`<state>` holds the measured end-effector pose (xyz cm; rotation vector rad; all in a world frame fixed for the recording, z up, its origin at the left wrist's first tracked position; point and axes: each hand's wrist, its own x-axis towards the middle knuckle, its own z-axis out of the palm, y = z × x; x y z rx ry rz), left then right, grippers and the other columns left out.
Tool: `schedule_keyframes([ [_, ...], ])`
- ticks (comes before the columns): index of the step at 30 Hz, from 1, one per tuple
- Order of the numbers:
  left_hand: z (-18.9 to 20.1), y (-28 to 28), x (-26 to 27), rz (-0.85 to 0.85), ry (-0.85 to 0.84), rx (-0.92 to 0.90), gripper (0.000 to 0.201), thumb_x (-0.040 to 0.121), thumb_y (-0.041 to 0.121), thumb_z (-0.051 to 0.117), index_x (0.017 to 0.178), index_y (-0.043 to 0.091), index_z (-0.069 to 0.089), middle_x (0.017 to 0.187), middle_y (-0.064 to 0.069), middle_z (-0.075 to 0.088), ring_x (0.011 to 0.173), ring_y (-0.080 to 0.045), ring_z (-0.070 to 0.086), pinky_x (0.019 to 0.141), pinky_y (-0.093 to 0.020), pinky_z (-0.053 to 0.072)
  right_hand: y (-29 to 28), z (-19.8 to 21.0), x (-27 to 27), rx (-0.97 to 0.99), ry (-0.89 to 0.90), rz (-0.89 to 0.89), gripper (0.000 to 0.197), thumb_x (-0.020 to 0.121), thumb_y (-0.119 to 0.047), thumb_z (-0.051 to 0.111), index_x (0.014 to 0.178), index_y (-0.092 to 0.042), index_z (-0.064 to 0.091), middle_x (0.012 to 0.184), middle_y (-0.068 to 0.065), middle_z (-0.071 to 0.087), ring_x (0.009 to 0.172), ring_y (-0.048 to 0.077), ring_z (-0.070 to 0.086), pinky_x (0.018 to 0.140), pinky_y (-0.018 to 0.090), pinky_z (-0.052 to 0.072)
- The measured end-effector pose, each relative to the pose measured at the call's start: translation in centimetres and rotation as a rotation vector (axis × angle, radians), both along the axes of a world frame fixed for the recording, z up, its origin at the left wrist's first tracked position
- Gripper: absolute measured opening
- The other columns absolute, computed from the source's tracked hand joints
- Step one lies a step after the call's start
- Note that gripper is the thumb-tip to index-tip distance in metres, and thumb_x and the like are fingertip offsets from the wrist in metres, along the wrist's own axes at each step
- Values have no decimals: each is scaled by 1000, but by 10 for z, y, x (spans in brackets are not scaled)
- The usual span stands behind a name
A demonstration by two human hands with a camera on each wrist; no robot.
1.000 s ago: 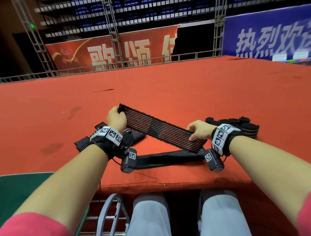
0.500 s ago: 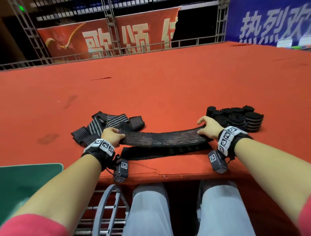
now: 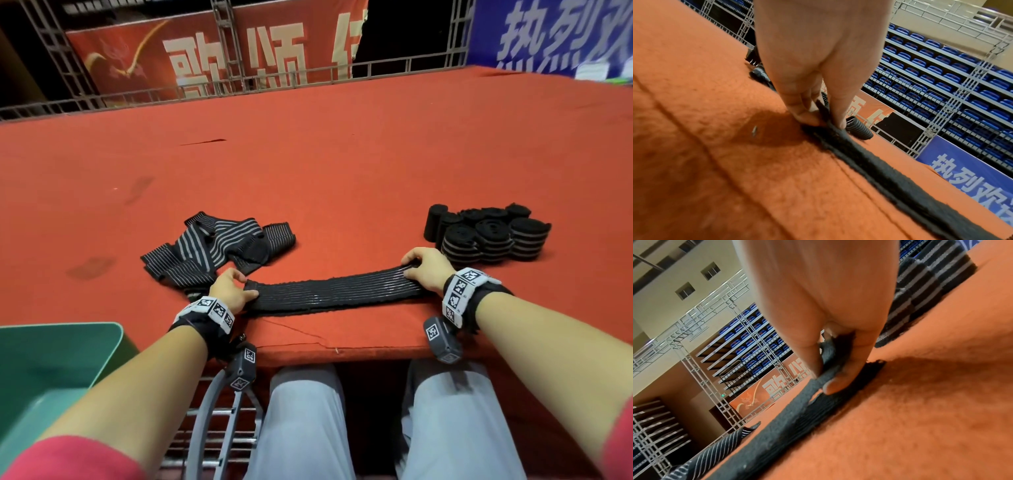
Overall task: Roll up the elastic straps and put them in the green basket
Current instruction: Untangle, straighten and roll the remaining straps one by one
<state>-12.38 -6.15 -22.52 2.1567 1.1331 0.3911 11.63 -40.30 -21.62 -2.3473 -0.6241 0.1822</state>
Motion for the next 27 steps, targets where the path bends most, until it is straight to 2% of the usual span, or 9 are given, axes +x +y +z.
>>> schedule_keyframes([
  [4, -4, 0, -1, -41, 31, 25, 28, 75, 14, 84, 72, 16, 56, 68, 0, 57, 69, -20, 55, 67, -28, 42, -1, -6, -1, 4, -9, 1, 20, 78, -6, 77, 85, -23, 68, 90, -1, 67, 87, 18, 63, 79, 25, 45],
  [6, -6, 1, 0, -49, 44, 18, 28, 76, 13, 84, 68, 16, 57, 65, 0, 56, 65, -19, 54, 67, -28, 44, -1, -8, 0, -2, -7, -3, 20, 79, -6, 76, 85, -23, 68, 91, -1, 67, 88, 18, 63, 79, 25, 45],
  [13, -4, -4, -1, -82, 62, 30, 26, 75, 14, 85, 70, 14, 60, 62, 3, 55, 61, -15, 51, 66, -27, 41, 2, -12, 2, -70, -27, -14, 21, 80, -6, 74, 88, -24, 67, 96, -1, 66, 93, 19, 61, 80, 23, 41],
  [17, -1, -8, -2, -96, 74, 50, 26, 75, 15, 85, 71, 14, 59, 62, 4, 54, 63, -15, 51, 67, -26, 40, 2, -9, 4, -143, -32, 4, 24, 83, -4, 69, 90, -26, 65, 104, 2, 68, 101, 23, 62, 84, 26, 45],
  [22, 1, -13, -3, -113, 105, 65, 25, 75, 19, 85, 74, 12, 61, 64, 4, 56, 63, -14, 52, 65, -25, 40, 3, -6, 3, -193, -72, -14, 26, 84, -1, 60, 89, -26, 63, 106, 3, 69, 99, 24, 63, 86, 31, 49],
  [27, 1, -17, -2, -111, 147, 118, 24, 77, 21, 84, 74, 13, 61, 65, 4, 56, 66, -15, 54, 65, -25, 39, 4, -7, 3, -244, -78, 5, 24, 85, -2, 58, 95, -23, 65, 111, 5, 68, 105, 27, 62, 89, 30, 47],
])
